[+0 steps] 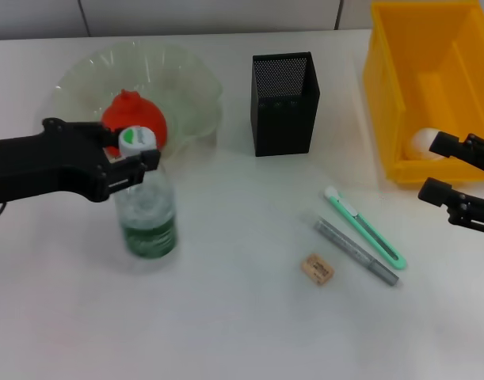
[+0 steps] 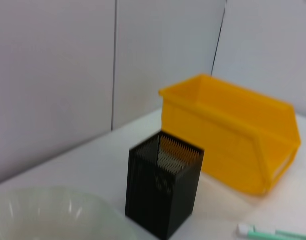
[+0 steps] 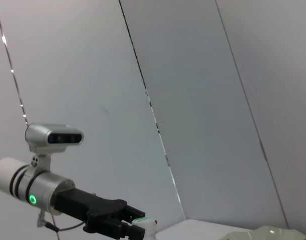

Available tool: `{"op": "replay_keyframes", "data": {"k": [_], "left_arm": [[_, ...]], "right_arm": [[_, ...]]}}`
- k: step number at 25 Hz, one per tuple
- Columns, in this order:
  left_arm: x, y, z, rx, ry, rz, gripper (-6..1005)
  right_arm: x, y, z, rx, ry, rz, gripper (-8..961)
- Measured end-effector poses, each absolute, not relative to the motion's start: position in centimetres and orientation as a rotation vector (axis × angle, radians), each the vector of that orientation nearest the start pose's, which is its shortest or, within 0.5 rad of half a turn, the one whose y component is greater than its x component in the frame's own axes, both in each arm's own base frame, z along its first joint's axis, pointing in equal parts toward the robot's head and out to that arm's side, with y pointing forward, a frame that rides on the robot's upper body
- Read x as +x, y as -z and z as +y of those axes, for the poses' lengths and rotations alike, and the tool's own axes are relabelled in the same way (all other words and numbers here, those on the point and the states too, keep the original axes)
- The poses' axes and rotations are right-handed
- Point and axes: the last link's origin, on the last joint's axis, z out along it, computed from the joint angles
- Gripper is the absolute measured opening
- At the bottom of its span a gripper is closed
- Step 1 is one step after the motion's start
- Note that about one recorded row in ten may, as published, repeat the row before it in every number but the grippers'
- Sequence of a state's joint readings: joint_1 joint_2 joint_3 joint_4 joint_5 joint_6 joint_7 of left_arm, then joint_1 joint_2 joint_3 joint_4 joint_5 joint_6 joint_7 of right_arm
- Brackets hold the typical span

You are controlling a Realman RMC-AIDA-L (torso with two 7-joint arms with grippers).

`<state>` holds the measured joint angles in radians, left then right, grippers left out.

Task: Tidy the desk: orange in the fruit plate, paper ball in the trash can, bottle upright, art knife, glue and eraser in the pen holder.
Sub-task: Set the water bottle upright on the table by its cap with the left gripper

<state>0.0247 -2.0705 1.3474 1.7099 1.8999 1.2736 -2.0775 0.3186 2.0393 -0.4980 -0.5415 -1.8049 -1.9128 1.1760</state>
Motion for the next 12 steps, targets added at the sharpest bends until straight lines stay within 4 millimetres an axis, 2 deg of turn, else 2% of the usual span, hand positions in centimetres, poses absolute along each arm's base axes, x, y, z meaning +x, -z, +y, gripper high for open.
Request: {"op": "replay_keyframes", "data": {"k": [7,9,10,11,12], "left_arm": [[-23.3,-5.6,26.7,-2.470,0.647,-0.656,433],[-24.8,-5.7,26.5,-2.437,0.752,-0.671,437],[-24.8,-5.7,26.5,-2.437,0.752,-0.671,440],[-25.7,-5.8,26.3,-2.404,0.842,-0.675,444],[-25.7,-5.8,26.3,-2.404,0.842,-0.675,448]], "right_arm": [[29.3,-4.1,25.3,-2.492,-1.218,0.557,832],[29.2,-4.0,25.3,-2.492,-1.223,0.566,832],[29.2,-4.0,25.3,-2.492,-1.223,0.566,832],[29.1,-4.0,25.4,-2.488,-1.228,0.564,832],[29.1,-4.0,25.4,-2.488,-1.228,0.564,832]]}}
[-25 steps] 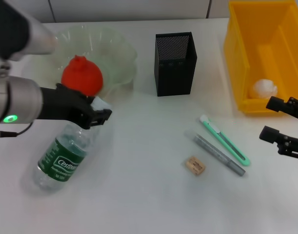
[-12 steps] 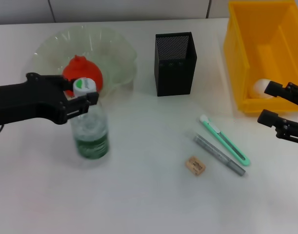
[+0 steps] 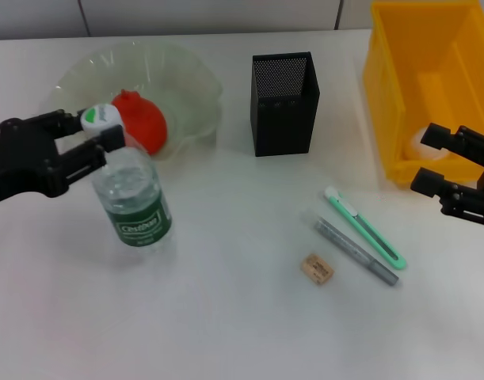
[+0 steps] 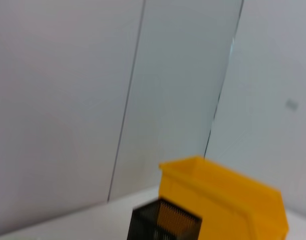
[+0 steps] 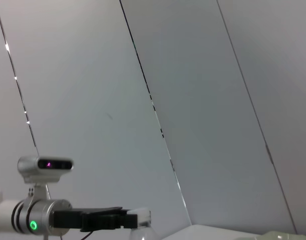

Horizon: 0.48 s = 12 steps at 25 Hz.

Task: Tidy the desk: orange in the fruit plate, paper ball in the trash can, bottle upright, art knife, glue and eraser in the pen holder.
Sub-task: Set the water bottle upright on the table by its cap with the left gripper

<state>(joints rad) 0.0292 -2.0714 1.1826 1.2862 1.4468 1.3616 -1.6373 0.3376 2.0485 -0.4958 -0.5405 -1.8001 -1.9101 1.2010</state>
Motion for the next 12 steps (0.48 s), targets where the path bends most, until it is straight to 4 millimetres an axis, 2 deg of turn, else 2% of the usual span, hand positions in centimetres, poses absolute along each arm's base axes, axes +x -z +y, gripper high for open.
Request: {"op": "replay_keyframes", "data": {"k": [3,4,7,11,12], "left_arm": [[-27.1,-5.6,26.1,-2.358,0.949,-0.685,459],[-28.3,-5.5,25.9,-2.324,1.007,-0.676,462],[-29.3,-5.2,25.6,-2.293,1.052,-0.646,473],[-31.3,-3.7,24.9,-2.197,1.116,-0.552,488],[-31.3,-3.7,24.9,-2.197,1.116,-0.552,492]], "right_arm": [[28.7,-3.8,25.7,-2.472,-1.259,0.563,832],[28.3,-3.5,26.0,-2.467,-1.285,0.555,832],[27.9,-3.3,26.3,-2.466,-1.303,0.546,832],[27.2,-2.9,26.8,-2.466,-1.324,0.537,832],[27.2,-2.9,26.8,-2.466,-1.324,0.537,832]]}}
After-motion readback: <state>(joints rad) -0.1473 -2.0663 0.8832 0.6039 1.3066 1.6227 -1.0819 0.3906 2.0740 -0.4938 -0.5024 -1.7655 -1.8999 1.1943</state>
